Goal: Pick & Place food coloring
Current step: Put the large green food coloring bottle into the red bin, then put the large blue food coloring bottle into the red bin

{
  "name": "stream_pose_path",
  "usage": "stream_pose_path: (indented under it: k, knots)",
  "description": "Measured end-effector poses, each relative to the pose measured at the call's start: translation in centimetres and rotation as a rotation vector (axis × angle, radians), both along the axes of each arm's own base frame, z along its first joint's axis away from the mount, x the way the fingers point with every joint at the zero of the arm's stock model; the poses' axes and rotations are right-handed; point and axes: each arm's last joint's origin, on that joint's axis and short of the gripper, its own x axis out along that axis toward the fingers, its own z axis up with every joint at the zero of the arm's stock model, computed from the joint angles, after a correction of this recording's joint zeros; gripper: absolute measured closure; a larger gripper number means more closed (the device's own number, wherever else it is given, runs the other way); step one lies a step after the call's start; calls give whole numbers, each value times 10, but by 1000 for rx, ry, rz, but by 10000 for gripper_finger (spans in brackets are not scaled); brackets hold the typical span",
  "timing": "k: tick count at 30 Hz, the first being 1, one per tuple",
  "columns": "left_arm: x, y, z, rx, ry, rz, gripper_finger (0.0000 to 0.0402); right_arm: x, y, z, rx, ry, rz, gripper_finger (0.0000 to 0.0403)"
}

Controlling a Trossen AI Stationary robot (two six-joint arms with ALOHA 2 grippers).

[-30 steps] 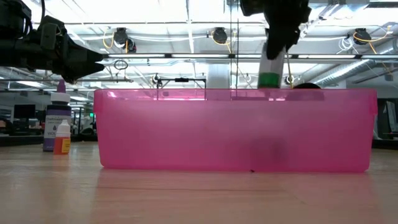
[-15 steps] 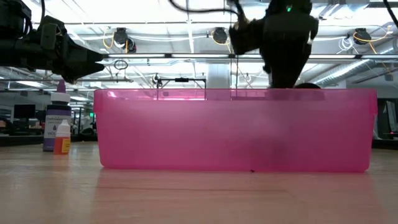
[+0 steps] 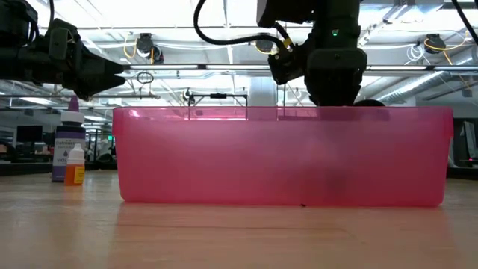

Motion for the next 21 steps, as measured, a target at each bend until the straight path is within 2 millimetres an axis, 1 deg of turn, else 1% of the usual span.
stream_pose_path:
  k: [2, 4, 7, 10, 13, 17, 21]
  knots:
    - [0, 0, 0, 0, 0, 0, 133, 0, 0, 0, 1, -1, 0, 204]
    - [0, 0, 0, 0, 0, 0, 133, 0, 0, 0, 2, -2, -6, 177]
    - [0, 0, 0, 0, 0, 0, 133, 0, 0, 0, 2, -2, -8, 157]
    - [0, 0, 0, 0, 1, 0, 133, 0, 0, 0, 2, -2, -11, 155]
    - [0, 0, 0, 0, 0, 0, 133, -2, -1, 6, 4, -17, -12, 161]
    - [0, 0, 0, 0, 0, 0, 133, -4, -7, 25, 15, -77, -32, 172]
    - [0, 0, 0, 0, 0, 0, 133, -7, -19, 54, 13, -190, -32, 181]
